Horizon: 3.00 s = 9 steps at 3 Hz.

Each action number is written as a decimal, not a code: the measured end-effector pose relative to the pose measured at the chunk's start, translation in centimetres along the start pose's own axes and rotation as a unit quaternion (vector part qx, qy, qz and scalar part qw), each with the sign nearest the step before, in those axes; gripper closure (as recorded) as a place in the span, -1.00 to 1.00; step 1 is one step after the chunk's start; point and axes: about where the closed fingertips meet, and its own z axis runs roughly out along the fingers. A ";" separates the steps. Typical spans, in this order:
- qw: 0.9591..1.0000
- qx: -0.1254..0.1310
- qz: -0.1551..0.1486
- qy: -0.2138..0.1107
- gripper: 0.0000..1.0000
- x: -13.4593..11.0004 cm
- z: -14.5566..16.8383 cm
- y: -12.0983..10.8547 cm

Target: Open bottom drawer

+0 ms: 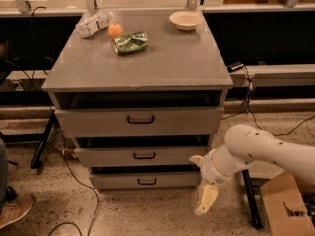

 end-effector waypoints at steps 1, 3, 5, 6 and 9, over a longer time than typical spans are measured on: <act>1.000 -0.014 -0.005 -0.027 -1.00 2.0 6.5 -0.4; 1.000 -0.012 0.000 -0.002 -1.00 3.4 8.2 -0.7; 1.000 0.004 -0.019 0.022 -1.00 8.3 13.8 -3.0; 1.000 -0.004 -0.016 -0.001 -1.00 10.2 17.4 -4.0; 0.999 -0.002 -0.024 -0.038 -1.00 11.8 23.7 -7.1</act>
Offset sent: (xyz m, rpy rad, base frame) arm 0.0075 0.0077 -0.0508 0.0408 -0.0002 0.0185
